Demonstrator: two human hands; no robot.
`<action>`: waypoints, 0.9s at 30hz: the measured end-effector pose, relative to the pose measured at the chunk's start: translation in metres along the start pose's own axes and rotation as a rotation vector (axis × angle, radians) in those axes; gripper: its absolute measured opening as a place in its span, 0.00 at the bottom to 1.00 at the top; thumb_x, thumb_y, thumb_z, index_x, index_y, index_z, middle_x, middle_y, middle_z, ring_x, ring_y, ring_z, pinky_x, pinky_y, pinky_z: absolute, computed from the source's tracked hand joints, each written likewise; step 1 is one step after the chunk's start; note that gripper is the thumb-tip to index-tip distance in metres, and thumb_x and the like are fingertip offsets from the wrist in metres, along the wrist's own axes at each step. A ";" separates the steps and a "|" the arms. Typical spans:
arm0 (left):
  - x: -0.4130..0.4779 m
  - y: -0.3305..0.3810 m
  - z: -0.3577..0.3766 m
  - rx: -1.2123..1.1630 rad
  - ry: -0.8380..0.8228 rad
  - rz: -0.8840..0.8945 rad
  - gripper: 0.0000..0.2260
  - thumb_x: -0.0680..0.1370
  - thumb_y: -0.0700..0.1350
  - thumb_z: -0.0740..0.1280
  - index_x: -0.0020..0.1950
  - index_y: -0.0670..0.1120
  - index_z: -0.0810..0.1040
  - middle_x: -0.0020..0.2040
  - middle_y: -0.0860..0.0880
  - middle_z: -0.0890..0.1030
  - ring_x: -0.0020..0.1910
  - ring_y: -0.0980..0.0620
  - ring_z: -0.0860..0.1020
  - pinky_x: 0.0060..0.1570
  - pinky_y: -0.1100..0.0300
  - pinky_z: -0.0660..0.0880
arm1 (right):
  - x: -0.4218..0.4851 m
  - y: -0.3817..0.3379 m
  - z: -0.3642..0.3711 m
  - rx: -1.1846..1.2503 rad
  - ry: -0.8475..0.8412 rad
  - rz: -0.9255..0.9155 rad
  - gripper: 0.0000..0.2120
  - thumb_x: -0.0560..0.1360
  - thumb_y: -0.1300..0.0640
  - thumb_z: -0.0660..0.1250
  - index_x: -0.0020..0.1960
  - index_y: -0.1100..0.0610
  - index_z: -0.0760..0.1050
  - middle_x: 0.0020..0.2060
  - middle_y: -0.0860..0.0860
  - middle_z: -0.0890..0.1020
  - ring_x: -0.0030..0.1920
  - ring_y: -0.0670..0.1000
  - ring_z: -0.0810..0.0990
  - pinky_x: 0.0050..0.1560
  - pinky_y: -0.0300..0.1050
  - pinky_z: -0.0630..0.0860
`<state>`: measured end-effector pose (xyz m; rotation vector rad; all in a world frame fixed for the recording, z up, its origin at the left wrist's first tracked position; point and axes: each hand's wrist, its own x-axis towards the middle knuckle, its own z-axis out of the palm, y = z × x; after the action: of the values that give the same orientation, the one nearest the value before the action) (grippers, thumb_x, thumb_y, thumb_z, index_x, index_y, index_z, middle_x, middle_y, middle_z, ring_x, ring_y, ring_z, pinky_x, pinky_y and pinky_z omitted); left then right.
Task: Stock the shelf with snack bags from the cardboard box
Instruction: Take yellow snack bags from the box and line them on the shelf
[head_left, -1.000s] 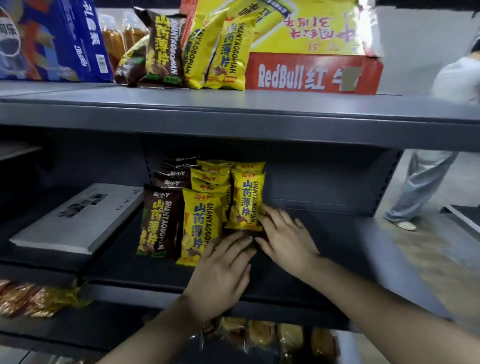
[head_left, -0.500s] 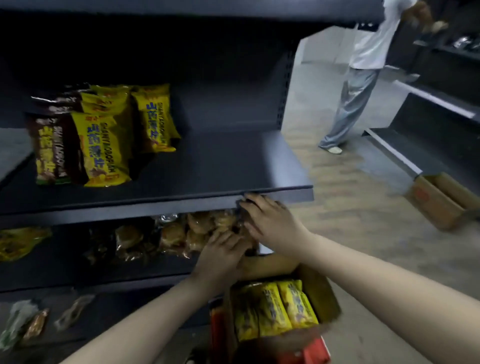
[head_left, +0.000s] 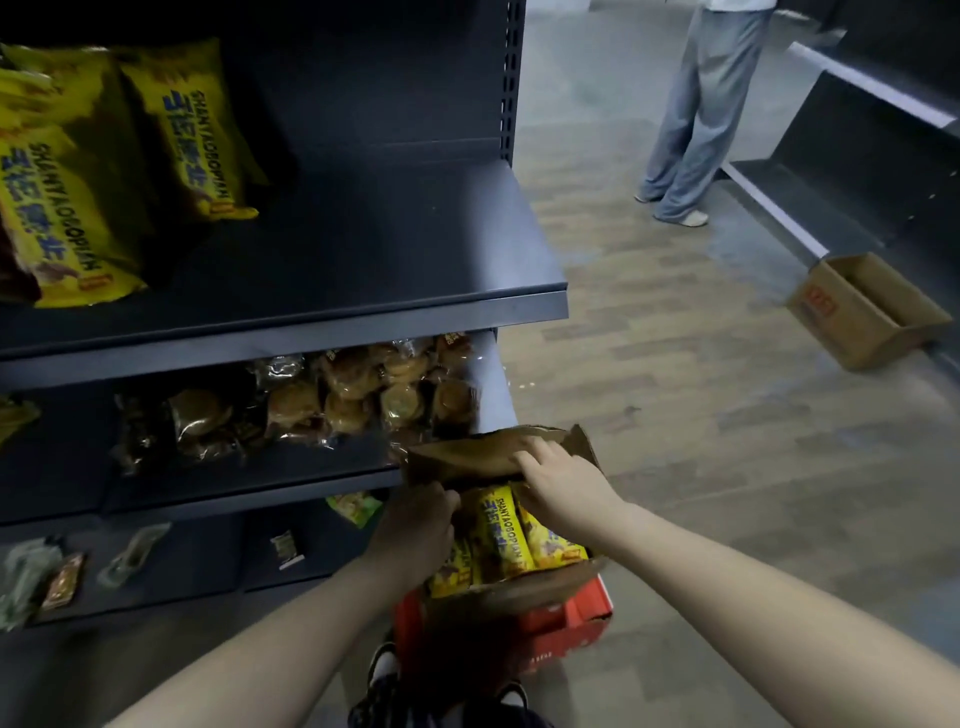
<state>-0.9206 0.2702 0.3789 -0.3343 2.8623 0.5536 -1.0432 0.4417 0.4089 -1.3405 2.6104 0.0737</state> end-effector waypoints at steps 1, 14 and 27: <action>0.003 0.000 0.004 -0.002 -0.023 -0.013 0.11 0.78 0.42 0.58 0.59 0.47 0.72 0.57 0.48 0.71 0.56 0.46 0.72 0.53 0.52 0.71 | 0.002 0.003 0.005 0.009 -0.017 0.022 0.18 0.79 0.50 0.56 0.65 0.57 0.66 0.67 0.55 0.67 0.63 0.58 0.69 0.47 0.51 0.74; 0.057 0.009 0.051 -0.041 -0.274 -0.267 0.17 0.77 0.43 0.59 0.66 0.44 0.68 0.64 0.41 0.69 0.62 0.41 0.71 0.61 0.51 0.70 | 0.033 0.002 0.072 0.202 -0.217 0.151 0.18 0.78 0.46 0.59 0.62 0.57 0.68 0.63 0.54 0.69 0.60 0.57 0.72 0.46 0.53 0.75; 0.095 -0.009 0.111 -0.261 -0.454 -0.605 0.16 0.80 0.42 0.58 0.67 0.39 0.71 0.66 0.41 0.73 0.66 0.45 0.72 0.61 0.60 0.68 | 0.070 -0.005 0.132 0.510 -0.388 0.416 0.18 0.79 0.47 0.59 0.61 0.60 0.66 0.61 0.59 0.71 0.64 0.60 0.68 0.59 0.52 0.69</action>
<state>-0.9911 0.2875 0.2517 -0.9372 2.1070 0.7529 -1.0581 0.4012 0.2661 -0.5428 2.3076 -0.2310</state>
